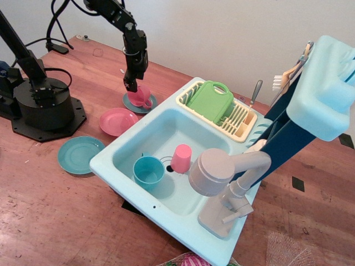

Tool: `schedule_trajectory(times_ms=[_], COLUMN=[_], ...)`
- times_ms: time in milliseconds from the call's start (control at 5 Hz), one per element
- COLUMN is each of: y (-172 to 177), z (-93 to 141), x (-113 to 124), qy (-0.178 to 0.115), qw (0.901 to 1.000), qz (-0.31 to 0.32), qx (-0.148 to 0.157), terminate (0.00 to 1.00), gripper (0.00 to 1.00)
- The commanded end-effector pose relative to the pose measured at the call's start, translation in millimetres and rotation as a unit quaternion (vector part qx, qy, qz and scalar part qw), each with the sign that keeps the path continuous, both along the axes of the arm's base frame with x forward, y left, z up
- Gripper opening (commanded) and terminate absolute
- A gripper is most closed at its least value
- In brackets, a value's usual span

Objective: Put cup from anywhere into sink

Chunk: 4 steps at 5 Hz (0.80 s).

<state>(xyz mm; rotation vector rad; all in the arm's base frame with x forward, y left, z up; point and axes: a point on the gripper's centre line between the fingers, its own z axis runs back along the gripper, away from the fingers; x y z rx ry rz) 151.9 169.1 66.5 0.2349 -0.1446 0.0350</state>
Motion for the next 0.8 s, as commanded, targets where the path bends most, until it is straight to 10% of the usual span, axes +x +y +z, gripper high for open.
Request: schedule_trajectory(times_ms=[0, 400, 600], y=[-1.4, 3.4, 2.4], z=[1.0, 4.7, 6.8], x=[14.0, 41.0, 50.5], qy=[0.003, -0.001, -0.001], qw=[0.9998, 0.9994, 0.9992], qz=[-0.018, -0.023, -0.030], qx=[0.004, 0.024, 0.027], terminate=[0.00, 0.00, 0.00], gripper=[1.00, 1.00, 0.00])
